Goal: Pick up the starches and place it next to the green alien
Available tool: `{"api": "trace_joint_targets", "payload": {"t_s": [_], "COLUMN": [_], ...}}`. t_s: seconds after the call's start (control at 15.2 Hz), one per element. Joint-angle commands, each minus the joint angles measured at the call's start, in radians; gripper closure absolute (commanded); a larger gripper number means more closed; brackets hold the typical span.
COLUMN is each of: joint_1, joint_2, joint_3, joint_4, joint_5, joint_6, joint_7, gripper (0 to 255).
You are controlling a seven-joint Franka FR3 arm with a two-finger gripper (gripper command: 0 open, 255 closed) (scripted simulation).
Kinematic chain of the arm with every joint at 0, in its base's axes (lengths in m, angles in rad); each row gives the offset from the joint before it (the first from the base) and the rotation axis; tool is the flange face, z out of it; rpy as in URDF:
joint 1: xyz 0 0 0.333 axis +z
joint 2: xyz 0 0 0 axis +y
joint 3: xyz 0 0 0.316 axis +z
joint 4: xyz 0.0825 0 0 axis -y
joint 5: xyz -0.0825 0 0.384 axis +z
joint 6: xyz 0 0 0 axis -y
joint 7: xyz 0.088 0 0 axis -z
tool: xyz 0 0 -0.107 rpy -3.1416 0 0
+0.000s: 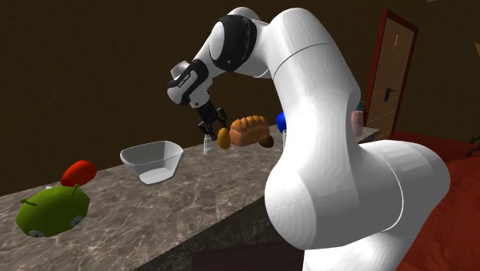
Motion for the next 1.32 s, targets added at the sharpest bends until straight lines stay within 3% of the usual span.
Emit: {"api": "trace_joint_targets", "payload": {"t_s": [0.0,0.99,1.25], "joint_1": [0.001,0.016,0.043], "joint_2": [-0.007,-0.042,-0.151], "joint_3": [0.001,0.007,0.034], "joint_4": [0.015,0.148,-0.024], "joint_5": [0.004,0.025,0.036], "joint_6": [-0.019,-0.165,-0.144], "joint_7": [-0.012,-0.095,-0.006], "gripper": [255,255,255]}}
